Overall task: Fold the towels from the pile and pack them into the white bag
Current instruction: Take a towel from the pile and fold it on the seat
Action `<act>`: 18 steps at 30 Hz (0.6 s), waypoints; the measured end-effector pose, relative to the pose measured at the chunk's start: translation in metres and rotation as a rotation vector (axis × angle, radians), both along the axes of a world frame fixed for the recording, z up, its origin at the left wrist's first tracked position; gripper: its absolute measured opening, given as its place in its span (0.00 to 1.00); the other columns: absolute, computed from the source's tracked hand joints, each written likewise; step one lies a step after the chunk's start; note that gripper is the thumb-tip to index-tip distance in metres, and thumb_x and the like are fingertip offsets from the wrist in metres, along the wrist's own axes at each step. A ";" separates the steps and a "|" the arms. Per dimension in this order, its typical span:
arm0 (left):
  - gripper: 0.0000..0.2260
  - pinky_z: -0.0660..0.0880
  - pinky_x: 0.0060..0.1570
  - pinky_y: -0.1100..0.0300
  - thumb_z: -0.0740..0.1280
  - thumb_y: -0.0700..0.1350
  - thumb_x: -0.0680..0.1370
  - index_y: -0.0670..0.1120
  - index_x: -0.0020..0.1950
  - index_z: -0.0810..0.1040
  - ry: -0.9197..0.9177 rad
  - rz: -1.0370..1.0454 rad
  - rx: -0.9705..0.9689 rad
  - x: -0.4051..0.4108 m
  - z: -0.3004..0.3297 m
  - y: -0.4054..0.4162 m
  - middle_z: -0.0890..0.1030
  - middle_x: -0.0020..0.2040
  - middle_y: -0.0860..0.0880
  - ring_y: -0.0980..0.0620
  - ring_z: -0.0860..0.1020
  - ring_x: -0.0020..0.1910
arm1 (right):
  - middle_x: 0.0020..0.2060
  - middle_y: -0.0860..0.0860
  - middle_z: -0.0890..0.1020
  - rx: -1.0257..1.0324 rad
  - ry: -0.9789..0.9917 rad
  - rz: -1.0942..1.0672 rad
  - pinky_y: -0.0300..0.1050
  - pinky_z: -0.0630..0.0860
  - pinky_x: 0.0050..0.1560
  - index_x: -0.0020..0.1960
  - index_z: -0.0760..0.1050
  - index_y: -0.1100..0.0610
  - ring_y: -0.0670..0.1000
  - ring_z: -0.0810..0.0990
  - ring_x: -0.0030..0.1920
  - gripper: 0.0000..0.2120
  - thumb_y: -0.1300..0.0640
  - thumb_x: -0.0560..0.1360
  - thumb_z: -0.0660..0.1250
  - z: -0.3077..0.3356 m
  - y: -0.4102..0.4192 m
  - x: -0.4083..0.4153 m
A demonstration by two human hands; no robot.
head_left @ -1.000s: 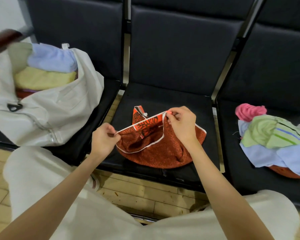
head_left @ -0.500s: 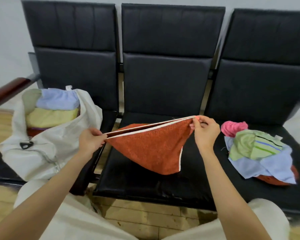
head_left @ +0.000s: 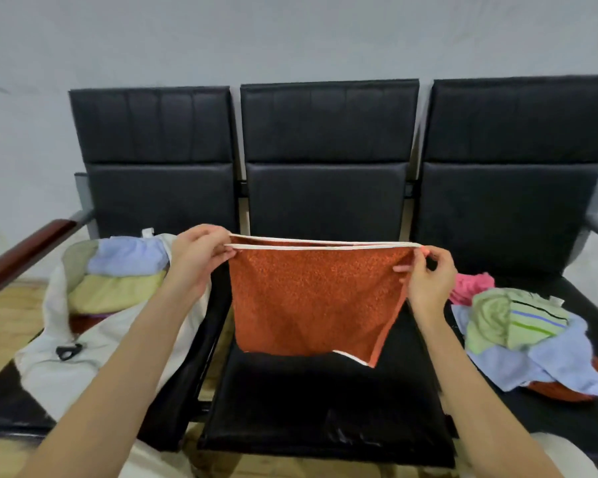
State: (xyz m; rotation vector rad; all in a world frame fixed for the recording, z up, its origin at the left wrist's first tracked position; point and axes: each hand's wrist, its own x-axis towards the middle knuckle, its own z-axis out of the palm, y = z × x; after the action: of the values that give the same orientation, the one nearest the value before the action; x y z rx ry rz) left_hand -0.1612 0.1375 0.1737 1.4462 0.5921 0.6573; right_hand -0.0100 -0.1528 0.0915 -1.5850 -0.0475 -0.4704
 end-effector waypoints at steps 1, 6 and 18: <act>0.09 0.78 0.34 0.65 0.64 0.30 0.74 0.41 0.36 0.77 0.006 0.034 0.160 0.003 0.004 0.000 0.77 0.33 0.46 0.54 0.76 0.31 | 0.37 0.52 0.79 -0.011 -0.007 0.013 0.34 0.74 0.26 0.49 0.70 0.60 0.43 0.80 0.26 0.01 0.62 0.79 0.62 0.006 0.001 -0.003; 0.08 0.73 0.29 0.67 0.67 0.33 0.70 0.44 0.33 0.80 -0.013 0.237 0.307 0.007 0.014 0.005 0.77 0.25 0.52 0.60 0.74 0.24 | 0.38 0.41 0.75 -0.057 -0.076 -0.016 0.29 0.71 0.38 0.51 0.73 0.60 0.29 0.75 0.36 0.03 0.63 0.78 0.62 0.022 0.007 -0.016; 0.05 0.80 0.31 0.62 0.64 0.34 0.75 0.38 0.42 0.80 0.304 0.027 0.346 0.042 0.009 0.032 0.82 0.38 0.38 0.52 0.82 0.27 | 0.36 0.52 0.79 -0.207 0.082 0.166 0.35 0.79 0.37 0.45 0.70 0.55 0.41 0.80 0.29 0.06 0.65 0.79 0.61 0.012 0.000 0.029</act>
State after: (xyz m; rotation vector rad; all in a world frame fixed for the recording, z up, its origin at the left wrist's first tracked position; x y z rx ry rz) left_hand -0.1197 0.1699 0.1825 1.8846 0.7601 0.5836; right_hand 0.0193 -0.1531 0.1033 -1.7854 -0.1692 -0.2769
